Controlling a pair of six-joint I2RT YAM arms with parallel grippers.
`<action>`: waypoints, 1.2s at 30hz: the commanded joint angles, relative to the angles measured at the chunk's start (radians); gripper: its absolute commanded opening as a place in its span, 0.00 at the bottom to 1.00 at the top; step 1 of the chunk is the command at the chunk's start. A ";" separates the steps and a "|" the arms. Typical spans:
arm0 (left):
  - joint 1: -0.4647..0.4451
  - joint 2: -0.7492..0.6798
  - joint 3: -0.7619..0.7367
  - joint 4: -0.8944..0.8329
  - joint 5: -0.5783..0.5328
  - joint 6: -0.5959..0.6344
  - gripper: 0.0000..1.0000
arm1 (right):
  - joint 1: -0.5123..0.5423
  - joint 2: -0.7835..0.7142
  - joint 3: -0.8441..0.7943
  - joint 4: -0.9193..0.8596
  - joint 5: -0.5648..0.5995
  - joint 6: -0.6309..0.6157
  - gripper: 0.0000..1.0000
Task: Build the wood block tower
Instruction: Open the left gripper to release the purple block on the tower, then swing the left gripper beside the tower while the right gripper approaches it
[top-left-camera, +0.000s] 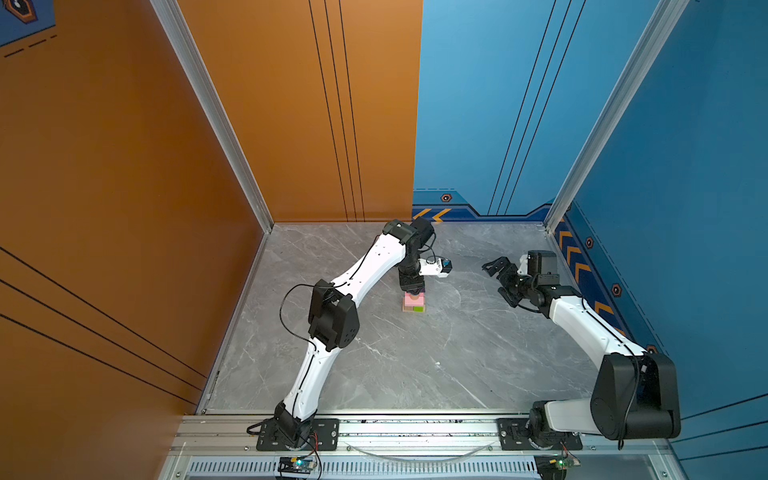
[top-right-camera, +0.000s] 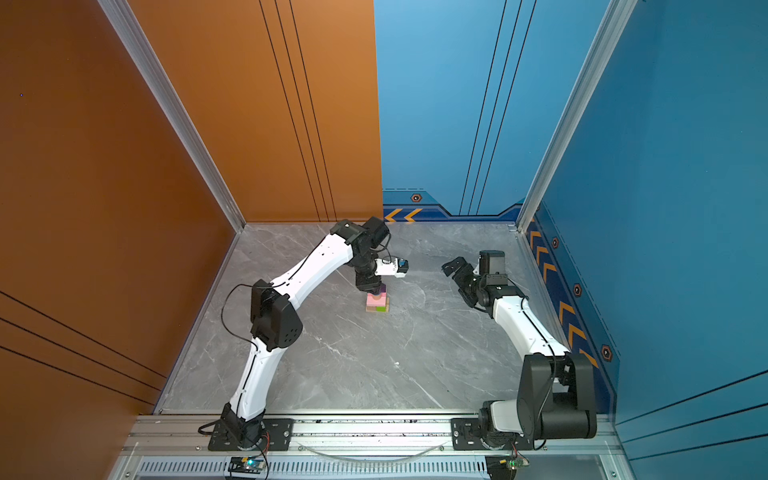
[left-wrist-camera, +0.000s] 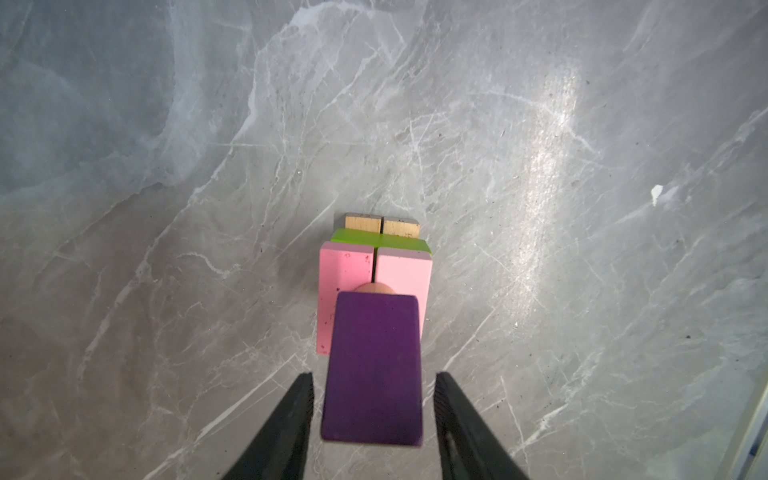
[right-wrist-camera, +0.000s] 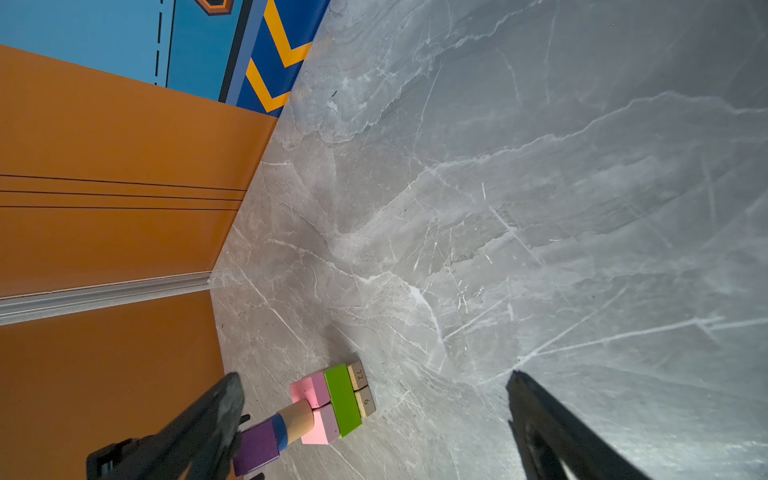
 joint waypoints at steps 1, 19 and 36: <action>0.012 0.021 0.025 -0.026 -0.005 0.001 0.67 | 0.008 0.013 0.029 0.008 0.005 -0.015 1.00; 0.018 -0.081 0.039 -0.027 -0.008 -0.056 0.98 | 0.016 0.024 0.054 -0.010 -0.011 -0.023 1.00; 0.034 -0.256 0.141 -0.023 0.052 -0.374 0.99 | 0.067 -0.050 0.026 0.072 -0.066 -0.066 1.00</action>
